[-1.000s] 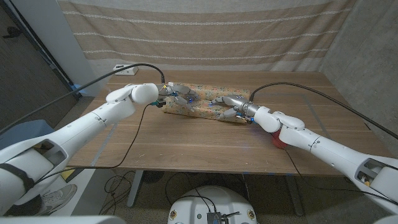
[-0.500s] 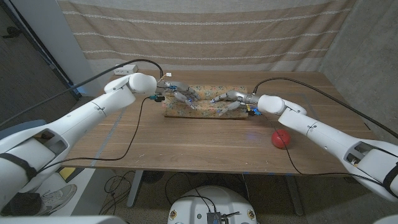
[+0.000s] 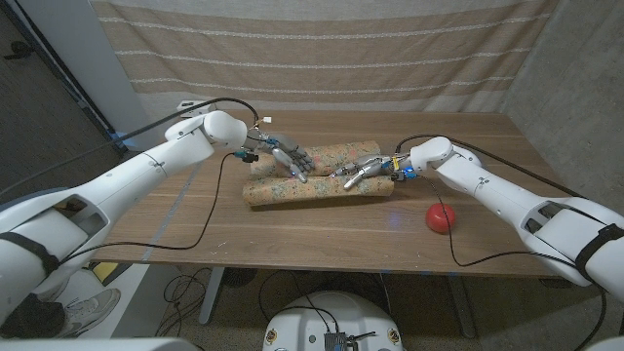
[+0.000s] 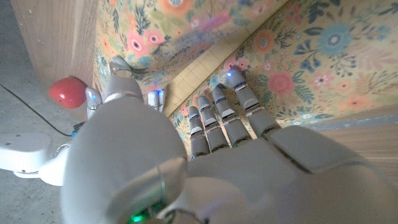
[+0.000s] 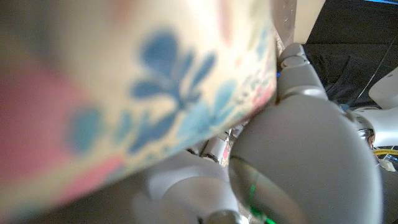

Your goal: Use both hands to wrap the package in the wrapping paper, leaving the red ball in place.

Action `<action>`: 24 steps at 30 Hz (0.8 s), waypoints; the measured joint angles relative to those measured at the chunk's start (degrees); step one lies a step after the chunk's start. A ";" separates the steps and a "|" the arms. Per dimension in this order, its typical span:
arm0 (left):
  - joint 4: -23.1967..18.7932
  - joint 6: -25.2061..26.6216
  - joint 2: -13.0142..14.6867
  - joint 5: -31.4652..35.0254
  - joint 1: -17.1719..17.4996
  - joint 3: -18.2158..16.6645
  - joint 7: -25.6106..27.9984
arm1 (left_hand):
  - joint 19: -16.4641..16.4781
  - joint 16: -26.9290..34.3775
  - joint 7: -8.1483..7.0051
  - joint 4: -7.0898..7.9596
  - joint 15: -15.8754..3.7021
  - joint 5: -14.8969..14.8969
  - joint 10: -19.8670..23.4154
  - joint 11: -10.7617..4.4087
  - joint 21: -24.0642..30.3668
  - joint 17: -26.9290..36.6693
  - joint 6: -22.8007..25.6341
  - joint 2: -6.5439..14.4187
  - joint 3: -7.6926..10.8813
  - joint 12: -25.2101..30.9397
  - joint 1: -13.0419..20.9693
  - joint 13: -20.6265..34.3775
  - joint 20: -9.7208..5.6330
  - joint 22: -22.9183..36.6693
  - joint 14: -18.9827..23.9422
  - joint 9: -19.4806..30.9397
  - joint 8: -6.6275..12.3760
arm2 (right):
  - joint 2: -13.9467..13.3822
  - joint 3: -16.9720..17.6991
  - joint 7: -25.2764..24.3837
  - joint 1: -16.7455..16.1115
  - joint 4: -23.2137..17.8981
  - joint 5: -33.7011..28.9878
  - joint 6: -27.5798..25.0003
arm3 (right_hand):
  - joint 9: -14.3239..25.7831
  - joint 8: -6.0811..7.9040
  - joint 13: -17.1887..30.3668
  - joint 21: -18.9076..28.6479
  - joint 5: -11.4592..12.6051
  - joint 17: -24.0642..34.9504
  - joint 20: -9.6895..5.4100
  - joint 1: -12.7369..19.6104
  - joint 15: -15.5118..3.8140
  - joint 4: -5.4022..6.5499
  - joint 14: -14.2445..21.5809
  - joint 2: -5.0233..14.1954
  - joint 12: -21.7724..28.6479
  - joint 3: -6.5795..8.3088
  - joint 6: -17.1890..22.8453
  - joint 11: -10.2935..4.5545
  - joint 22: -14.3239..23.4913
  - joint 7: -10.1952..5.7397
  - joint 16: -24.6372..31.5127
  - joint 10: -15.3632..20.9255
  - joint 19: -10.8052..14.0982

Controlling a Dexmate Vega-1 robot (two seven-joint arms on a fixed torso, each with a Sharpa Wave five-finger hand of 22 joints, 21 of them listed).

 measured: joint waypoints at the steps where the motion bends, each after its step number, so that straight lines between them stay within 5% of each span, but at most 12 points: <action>1: 0.05 0.04 -0.01 -0.15 -0.07 0.03 -0.09 | 0.00 0.00 0.00 0.00 0.00 0.00 0.08 0.08 0.00 0.00 0.00 0.01 0.00 0.00 0.00 0.00 0.00 0.00 0.00 0.00 0.00 | 0.30 0.09 1.10 0.23 0.72 0.81 -0.23 | -0.03 -0.24 -0.14 0.00 0.11 0.05 1.38 0.00 2.09 0.78 2.09 0.00 -0.29 0.78 1.30 1.50 -0.03 2.11 -0.11 1.47 2.20; 4: 0.26 0.14 -0.01 -0.58 -0.26 0.18 -0.22 | 0.00 0.00 0.00 0.11 0.00 0.77 0.08 0.08 0.00 0.00 0.00 0.44 0.13 0.00 -0.24 0.00 0.00 0.02 0.00 0.00 0.00 | 1.26 0.50 3.81 0.68 2.43 3.02 -0.85 | -0.15 -0.55 -0.38 0.00 0.45 0.21 7.87 0.13 9.16 0.83 9.64 -0.25 -0.51 0.83 5.87 7.16 -0.05 7.89 -0.43 7.11 12.14; 6: 0.31 0.28 0.00 -0.63 -0.29 0.30 -0.22 | 0.01 0.00 0.00 0.80 0.00 1.25 0.08 0.08 0.01 0.00 0.00 3.57 0.44 0.00 0.06 0.00 -0.01 0.06 0.00 0.00 0.00 | 1.49 0.69 5.07 0.69 2.82 4.14 -1.16 | -0.10 -0.58 -0.44 0.02 0.42 0.40 11.55 0.55 14.01 -1.35 14.87 -0.67 -0.50 4.22 12.67 14.26 -0.05 14.90 -0.43 14.22 17.25; 7: 0.31 0.28 0.13 -0.63 -0.32 0.30 -0.22 | 0.01 0.00 0.01 0.71 0.00 0.85 0.08 0.08 0.01 0.00 0.01 3.56 0.25 0.00 0.05 0.00 -0.01 0.06 0.00 0.00 0.00 | 1.49 0.69 5.33 0.69 2.82 4.60 -1.24 | -0.02 -0.59 -0.45 0.02 0.54 0.49 11.25 -0.20 14.91 -1.90 16.81 -1.42 -0.50 4.77 14.38 15.97 -0.05 16.61 -0.43 15.93 18.83; 12: -0.45 0.54 0.50 -0.56 -0.27 0.35 0.48 | 0.01 0.00 0.31 0.65 0.00 0.66 0.08 0.08 0.01 -0.25 0.31 2.17 0.20 0.00 -0.56 0.01 -0.01 0.07 0.00 0.00 0.00 | 0.19 2.30 3.09 -1.39 -0.42 5.92 -0.83 | 0.07 -0.80 -0.46 1.25 0.69 0.41 10.07 -0.85 15.37 -1.60 17.62 -0.90 -0.99 4.47 17.46 17.51 0.12 16.89 -1.05 17.50 17.65; 19: -1.83 0.28 1.06 -0.50 0.42 0.11 1.33 | 0.00 0.00 0.51 1.20 0.00 0.66 0.39 0.38 0.00 -0.15 0.52 1.67 -0.36 0.00 -1.07 -0.27 -0.01 0.04 0.00 0.00 0.01 | -3.12 4.28 -5.02 -5.59 -7.23 2.77 4.27 | 0.11 -0.89 -0.45 5.14 0.35 1.52 7.63 -1.85 13.65 -1.04 15.89 0.08 -2.44 3.90 18.11 16.96 0.29 16.26 -2.21 18.86 15.20; 21: -2.14 0.00 1.17 -0.45 0.59 -0.04 2.09 | 0.00 0.00 0.72 1.38 0.00 0.66 0.17 0.60 0.00 -0.13 0.73 1.70 -0.54 0.00 -1.54 -0.27 -0.01 0.03 0.01 0.00 0.01 | -6.71 6.21 -9.49 -10.59 -14.65 -0.32 6.98 | 0.22 -0.89 -0.45 6.38 0.23 2.63 6.69 -4.15 13.19 -0.98 15.46 -0.05 -2.76 3.84 18.45 16.62 2.70 15.91 -2.19 19.99 14.27; 24: -2.87 -0.49 1.36 -0.44 0.94 -0.40 2.87 | -0.13 0.00 0.92 1.61 0.00 0.66 0.39 1.00 0.00 -0.13 0.94 2.06 -0.77 0.00 -2.08 -0.27 0.11 0.03 0.01 0.00 0.01 | -8.20 7.04 -13.85 -13.18 -18.64 -3.83 9.25 | 0.41 -0.94 -0.44 6.51 -0.20 4.81 4.44 -4.23 11.45 -0.80 13.71 -0.10 -3.43 3.66 17.41 16.79 4.59 14.45 -1.91 19.82 12.02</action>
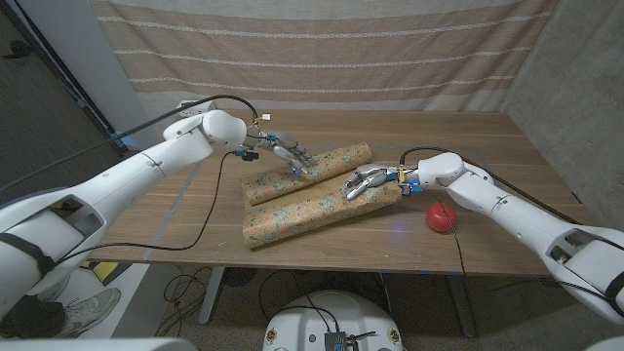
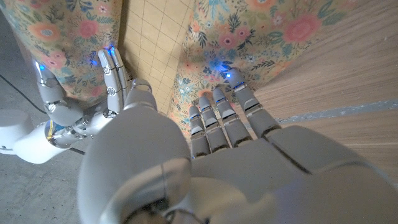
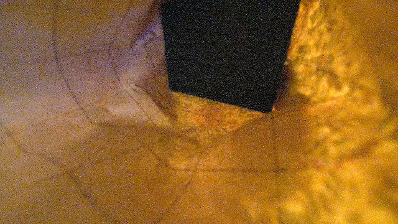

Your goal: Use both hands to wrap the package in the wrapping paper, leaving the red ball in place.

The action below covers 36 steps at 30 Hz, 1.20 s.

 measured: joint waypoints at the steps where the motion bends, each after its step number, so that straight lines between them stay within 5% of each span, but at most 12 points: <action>1: -0.08 0.00 0.02 0.00 0.04 -0.03 0.00 | -0.07 0.00 0.10 0.01 0.00 0.00 0.00 0.00 0.00 0.00 0.10 0.22 -0.01 0.00 -0.22 0.00 0.08 0.01 0.00 0.00 0.00 | -0.44 0.21 -1.62 -0.85 -1.42 -1.41 0.60 | 0.12 -0.15 0.00 0.19 -0.10 0.61 -0.52 0.00 -0.74 0.31 -0.74 0.00 -0.09 -0.31 -0.68 0.76 0.00 -0.74 0.00 -0.77 -0.52; 3: -0.68 0.00 0.20 0.00 0.39 -0.32 0.00 | -0.08 0.00 0.10 0.01 0.00 0.00 0.00 0.00 0.00 0.00 0.10 0.22 0.00 0.00 -0.22 0.00 0.08 0.00 0.00 0.00 0.00 | -0.44 0.21 -5.06 -0.85 -1.42 -4.48 1.52 | 0.21 -0.15 0.01 1.13 -0.51 2.20 -1.00 -0.07 -2.50 1.11 -2.51 0.07 -0.09 -1.10 -1.31 2.29 0.05 -2.26 -0.07 -2.30 -2.11; 5: -1.45 -0.98 0.42 0.26 0.85 -0.71 1.52 | -0.08 0.00 0.10 0.00 0.00 0.00 0.00 0.00 0.00 0.00 0.10 0.39 0.00 0.00 -0.39 0.00 0.08 0.00 0.00 0.00 0.00 | -2.34 1.20 -10.11 -4.89 -8.40 -9.11 2.02 | 0.20 -0.05 0.12 2.90 -0.84 4.12 -0.17 -0.40 -4.89 2.05 -4.90 0.40 -0.08 -2.05 0.00 3.88 3.16 -3.92 -1.08 -4.38 -7.47; 8: -2.38 -1.86 0.68 0.51 1.35 -1.05 2.47 | -0.08 0.00 0.10 0.00 0.00 0.00 0.00 0.00 0.00 0.00 0.10 0.14 0.00 0.00 -0.74 0.00 0.08 0.00 0.00 0.00 0.00 | -3.31 1.61 -15.38 -7.13 -12.24 -14.44 1.93 | -0.13 0.34 3.66 0.95 -0.83 7.59 1.49 -0.77 -9.36 3.77 -14.57 0.77 0.08 -3.66 2.93 1.52 2.23 -6.85 -4.62 -12.85 -22.11; 13: -4.20 -3.15 1.12 0.91 2.39 -1.80 3.82 | -0.08 0.00 0.09 0.23 0.00 0.00 0.00 0.00 0.00 0.00 0.09 0.14 -0.23 0.00 -0.74 0.01 0.08 0.00 0.00 0.00 0.00 | -4.08 1.94 -25.83 -9.84 -16.24 -23.95 0.63 | -0.13 1.71 2.53 -5.67 0.39 7.60 6.32 -1.67 -7.06 5.17 -30.87 1.67 -0.07 -5.66 6.84 -1.12 0.80 -8.03 -10.12 -20.30 -40.84; 17: -5.48 -3.85 1.53 1.15 3.27 -2.42 4.81 | -0.30 0.00 -0.05 0.23 0.00 0.00 0.00 0.00 0.00 -0.15 0.24 0.14 -0.23 0.00 -0.73 0.01 -0.14 0.00 0.00 0.00 0.00 | -4.14 1.97 -33.42 -11.40 -18.04 -31.47 -0.33 | -0.13 1.83 1.96 -9.29 1.01 6.61 7.76 -2.50 -6.87 6.12 -33.77 2.51 0.52 -7.54 11.76 -1.72 0.52 -6.88 -10.93 -20.86 -46.22; 22: -7.20 -4.37 2.29 1.43 4.69 -3.37 6.03 | -0.60 0.00 -0.13 0.22 -0.01 0.00 0.00 0.00 0.00 -0.16 0.31 0.14 -0.22 0.00 -0.74 0.01 0.17 0.00 0.01 0.00 0.00 | -4.07 1.59 -44.36 -12.89 -19.51 -41.44 -2.45 | -0.47 4.42 1.57 -11.45 1.82 5.65 8.16 -3.38 -7.00 7.13 -34.07 3.41 1.17 -8.98 19.29 -3.25 0.52 -2.83 -10.93 -19.33 -47.19; 24: -7.82 -4.61 2.61 1.62 5.21 -3.73 6.67 | -0.61 0.00 -0.13 0.22 -0.01 0.00 0.00 0.00 0.00 -0.16 0.31 0.14 -0.22 -0.45 -0.73 0.01 0.17 0.00 0.01 0.00 0.00 | -4.08 1.33 -47.31 -13.38 -20.22 -43.53 -3.25 | -0.54 3.83 1.33 -12.31 2.26 5.07 8.18 -2.95 -6.77 7.06 -35.04 3.85 1.03 -9.05 19.78 -2.90 0.52 -3.70 -11.17 -19.72 -47.18; 27: -8.81 -4.71 3.18 1.74 6.08 -4.31 7.04 | -0.61 0.00 -0.12 0.22 -0.01 0.00 0.00 0.00 0.00 -0.16 0.31 0.14 -0.22 -0.45 -0.73 0.01 0.17 0.00 0.01 0.00 0.00 | -4.13 1.12 -53.13 -13.61 -20.82 -47.63 -4.91 | -0.53 -0.57 1.31 -14.75 3.32 3.78 8.82 2.23 -6.70 6.49 -38.01 9.01 -0.18 -9.61 9.05 -2.10 0.52 -4.78 -12.24 -25.21 -46.53; 29: -9.40 -4.76 3.53 1.88 6.61 -4.68 7.69 | -0.84 0.00 -0.12 0.22 0.00 0.00 0.00 0.00 -0.08 -0.16 0.31 0.14 -0.22 -0.45 -0.73 0.01 0.40 0.00 0.01 0.00 0.00 | -4.13 1.12 -55.20 -13.61 -20.82 -49.19 -5.65 | -0.51 -1.49 1.31 -16.85 5.00 3.04 9.53 5.00 -6.62 6.19 -41.25 11.75 -0.29 -9.87 -1.76 -1.67 0.52 -5.34 -12.61 -30.56 -46.47; 32: -10.16 -4.79 4.00 1.92 7.33 -5.16 8.03 | -1.15 0.00 -0.16 0.22 -0.01 0.00 -0.23 0.22 -0.46 -0.16 0.27 0.14 -0.22 -0.45 -0.74 0.01 0.25 0.00 0.01 0.00 0.00 | -4.43 0.60 -57.60 -14.08 -22.14 -51.23 -6.82 | -0.52 -1.88 1.31 -20.31 6.50 2.20 10.08 5.06 -6.51 5.40 -48.03 11.81 -0.29 -10.51 -25.03 -0.74 0.52 -10.19 -13.09 -40.94 -47.03; 36: -11.42 -4.79 4.83 1.98 8.54 -6.00 8.64 | -1.36 0.00 -0.35 0.22 -0.01 0.00 -0.22 0.22 -0.46 -0.16 0.08 -0.17 -0.22 -0.44 -1.05 -0.26 0.47 0.00 0.01 0.00 0.00 | -4.71 0.11 -60.41 -14.39 -23.19 -53.99 -8.29 | -0.52 -1.88 1.31 -22.82 7.60 1.57 10.20 3.25 -6.08 6.05 -54.11 9.99 -0.29 -11.97 -39.23 -0.04 0.67 -9.58 -13.10 -49.94 -47.15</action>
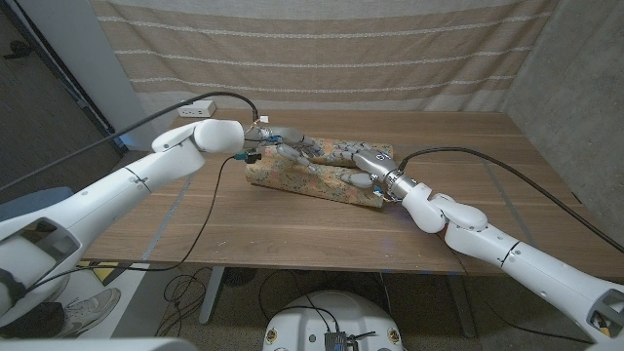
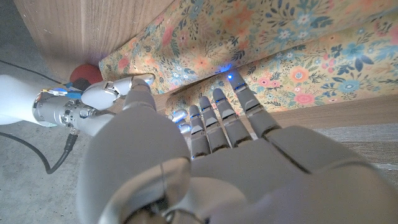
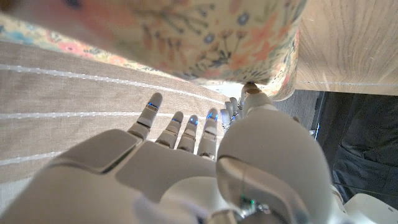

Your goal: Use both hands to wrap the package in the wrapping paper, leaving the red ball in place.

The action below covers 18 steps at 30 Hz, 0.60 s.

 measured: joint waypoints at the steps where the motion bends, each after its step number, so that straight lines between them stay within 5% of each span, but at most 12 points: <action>1: -0.26 0.00 0.21 0.00 0.32 -0.24 0.25 | 0.00 0.00 0.00 0.00 0.00 0.00 0.00 0.00 0.00 0.00 0.00 0.00 0.00 0.00 0.00 0.00 0.00 0.00 0.00 0.00 0.00 | -0.10 -0.11 -0.74 -0.09 -0.27 -0.65 -0.39 | 0.00 0.00 0.00 -0.10 0.00 0.00 -0.23 -0.22 0.04 0.07 -0.58 -0.22 0.00 -0.19 -0.86 0.13 0.03 0.07 0.00 -0.80 0.23; 7: -1.30 0.00 1.25 -0.04 1.72 -1.20 0.89 | 0.00 0.00 0.00 0.00 0.00 0.00 -0.19 0.19 0.00 0.01 0.00 0.01 0.00 0.00 0.01 0.00 0.00 -0.01 0.00 0.00 0.00 | -0.43 -0.39 -3.18 -0.37 -1.25 -2.10 -1.11 | 0.00 1.35 0.00 -0.10 0.41 -0.26 -1.81 -0.43 -0.09 -0.01 -0.89 -0.25 0.63 -0.26 -0.76 0.25 0.03 0.70 0.30 -1.26 2.71; 12: -1.85 -0.25 1.92 -0.24 2.85 -2.12 1.86 | -0.25 -0.32 0.01 0.00 0.00 0.00 -0.22 0.22 0.00 0.01 0.00 0.02 0.00 0.00 0.00 0.01 0.20 0.00 0.00 0.00 0.00 | -0.60 -0.35 -4.37 -0.64 -2.05 -2.03 -0.98 | 0.01 1.78 0.01 -0.10 0.41 -0.26 -2.19 -2.69 -0.30 1.59 1.61 2.01 1.56 -0.92 1.10 0.33 0.02 0.92 1.67 1.19 5.31; 18: -1.75 -2.61 2.38 -1.78 5.52 -4.52 5.79 | -6.62 -1.22 -0.37 1.26 0.72 -1.17 -5.87 2.88 -2.90 0.16 -5.59 4.83 1.99 -1.44 -2.06 0.01 3.56 -0.20 -6.73 -0.10 -1.11 | -0.53 0.73 -4.90 -1.06 -2.57 1.22 0.66 | 0.01 2.30 0.01 -0.10 -0.68 -0.26 -2.83 -5.38 -0.30 3.17 4.58 3.65 2.23 -1.17 2.91 0.60 0.02 1.31 2.89 3.74 8.04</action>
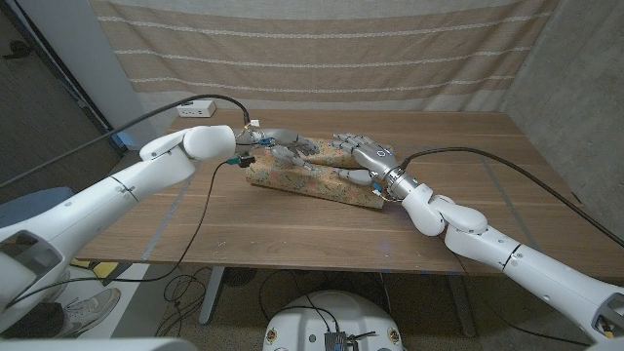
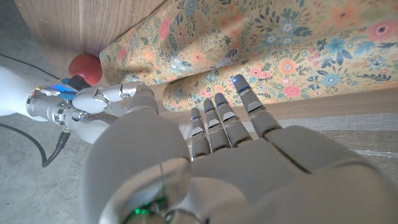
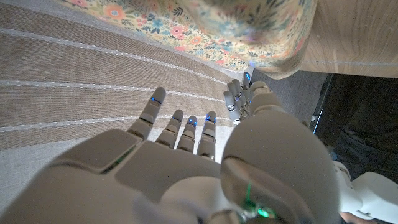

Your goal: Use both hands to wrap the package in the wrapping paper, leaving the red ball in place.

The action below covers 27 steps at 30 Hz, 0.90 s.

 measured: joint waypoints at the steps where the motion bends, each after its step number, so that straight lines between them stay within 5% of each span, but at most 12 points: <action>1: 0.37 -0.72 0.00 -0.47 0.99 -0.90 1.14 | -1.22 0.00 -0.12 -0.04 0.40 0.00 -1.14 0.27 -0.54 0.00 -1.33 0.68 0.67 0.00 0.01 -0.12 0.36 0.00 -1.35 -0.12 0.00 | 0.06 0.26 0.00 -0.07 0.00 1.07 0.50 | 0.00 0.11 0.00 0.00 -0.30 0.00 -0.27 -0.65 -0.02 0.19 0.43 0.02 0.27 -0.19 0.36 0.13 0.00 0.03 0.00 0.53 0.39; 7: 2.23 -5.59 -0.95 -3.00 4.52 -3.93 8.44 | -6.61 0.00 -1.36 0.58 2.06 0.00 -5.86 1.15 -2.96 0.27 -6.24 2.44 4.35 -0.41 -0.35 -0.27 0.65 0.00 -7.17 -0.30 -0.22 | 0.76 1.81 1.01 -0.23 0.76 7.36 3.79 | 0.01 0.12 0.00 0.00 -1.85 0.00 -2.21 -3.53 -0.08 1.96 3.15 1.86 0.89 -0.43 1.76 1.32 0.00 0.53 1.19 3.22 3.15; 16: 7.37 -13.64 -4.65 -6.40 9.28 -7.96 19.21 | -11.08 0.00 -3.75 3.60 2.44 0.23 -12.13 -0.20 -4.97 0.28 -11.71 3.44 10.31 -0.63 -1.65 -0.95 -1.01 0.00 -14.29 -0.46 -0.22 | 2.71 4.41 3.51 -0.32 3.82 18.94 9.38 | 0.00 0.33 -0.28 0.00 -3.77 0.00 -5.61 -7.15 -0.30 4.55 4.78 5.48 1.00 0.56 3.49 2.97 0.00 1.03 1.95 6.01 5.68; 27: 16.53 -21.38 -10.05 -11.74 10.14 -9.53 23.36 | -12.78 0.00 -4.32 6.95 1.51 -0.44 -15.65 -1.71 -5.96 0.28 -13.87 2.28 11.57 -0.80 -6.24 -1.59 -2.11 -0.27 -17.24 -0.72 -0.22 | 5.46 6.94 7.07 -0.02 8.36 31.27 14.67 | 0.23 0.08 -0.27 -0.44 -4.84 0.01 -7.21 -10.50 0.22 7.13 5.29 5.63 1.00 0.62 3.35 4.23 -0.01 2.16 1.95 6.62 6.89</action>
